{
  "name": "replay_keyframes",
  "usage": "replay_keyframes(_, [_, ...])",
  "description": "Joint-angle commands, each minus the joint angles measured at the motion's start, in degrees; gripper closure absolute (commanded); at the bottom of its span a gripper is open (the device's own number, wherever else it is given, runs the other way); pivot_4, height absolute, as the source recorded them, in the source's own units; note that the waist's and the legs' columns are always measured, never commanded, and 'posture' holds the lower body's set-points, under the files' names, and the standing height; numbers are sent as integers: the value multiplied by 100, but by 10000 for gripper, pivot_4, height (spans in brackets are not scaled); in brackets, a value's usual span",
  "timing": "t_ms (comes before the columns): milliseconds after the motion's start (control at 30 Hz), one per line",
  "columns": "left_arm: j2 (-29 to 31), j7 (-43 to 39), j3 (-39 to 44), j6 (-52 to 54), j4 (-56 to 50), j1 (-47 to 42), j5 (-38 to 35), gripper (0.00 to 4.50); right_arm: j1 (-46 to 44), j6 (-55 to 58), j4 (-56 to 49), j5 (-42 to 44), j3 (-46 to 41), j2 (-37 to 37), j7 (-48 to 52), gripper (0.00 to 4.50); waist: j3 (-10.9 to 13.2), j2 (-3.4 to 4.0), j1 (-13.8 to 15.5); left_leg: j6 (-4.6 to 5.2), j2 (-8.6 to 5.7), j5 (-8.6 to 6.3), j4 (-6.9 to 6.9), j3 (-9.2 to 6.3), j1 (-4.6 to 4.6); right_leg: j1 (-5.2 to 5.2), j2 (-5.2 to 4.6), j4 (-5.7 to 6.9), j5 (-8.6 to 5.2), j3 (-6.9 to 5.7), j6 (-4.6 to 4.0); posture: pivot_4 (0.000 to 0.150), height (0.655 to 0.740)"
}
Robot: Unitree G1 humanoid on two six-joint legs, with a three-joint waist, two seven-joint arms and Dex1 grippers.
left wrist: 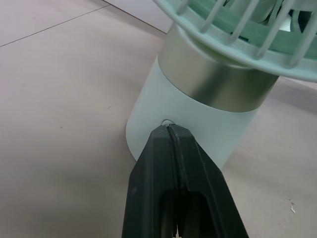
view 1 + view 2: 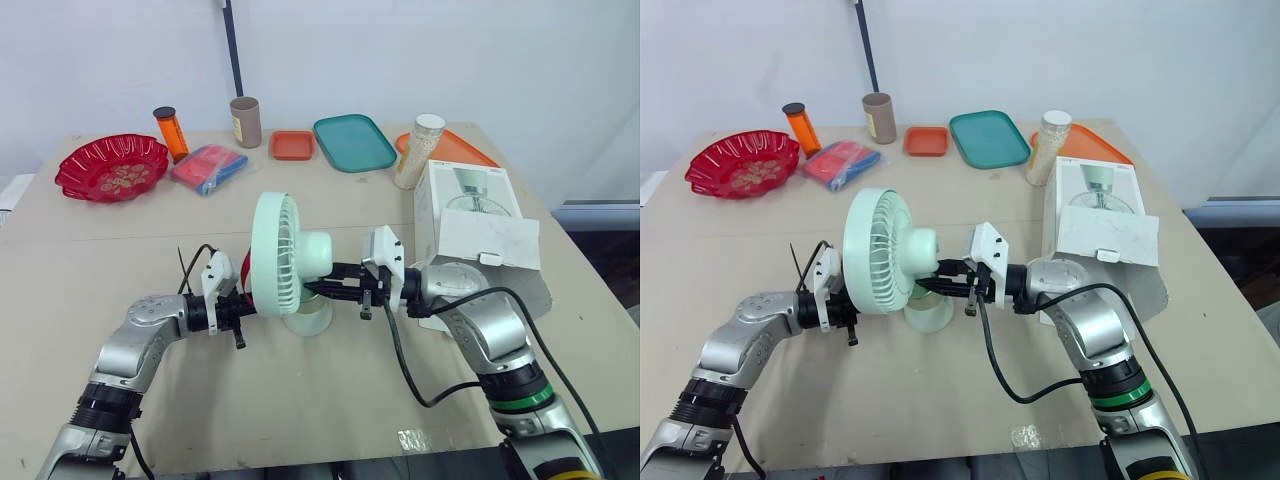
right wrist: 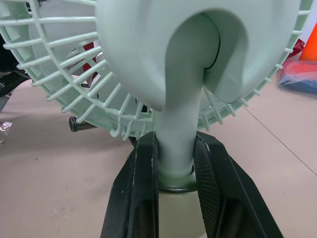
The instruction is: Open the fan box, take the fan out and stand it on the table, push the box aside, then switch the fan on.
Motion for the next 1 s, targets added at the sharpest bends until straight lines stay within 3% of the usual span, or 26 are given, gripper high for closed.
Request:
replay_keyframes(33, [15, -81, 19, -26, -211, -51, -64, 44461, -23, -16, 25, -84, 131, 35, -23, 37709, 0, 0, 0, 0, 0, 0, 0, 0, 0, 0, 0, 0, 0, 0, 0, 1500, 7400])
replay_keyframes(600, [136, 49, 154, 64, -293, -23, -47, 44461, -78, -109, 202, -118, 79, 13, -2, 37709, 0, 0, -2, 0, 0, 0, 0, 1, 1, 0, 0, 0, 0, 0, 0, 1500, 7400])
replay_keyframes(1000, [1230, 394, 1771, 1032, -1154, 715, -935, 44461, -221, -431, 211, 564, -485, -531, 1003, 37709, 5, 5, 3, 12, -3, -7, -2, -3, -8, -3, -7, -7, -9, 1, 12, 1500, 7400])
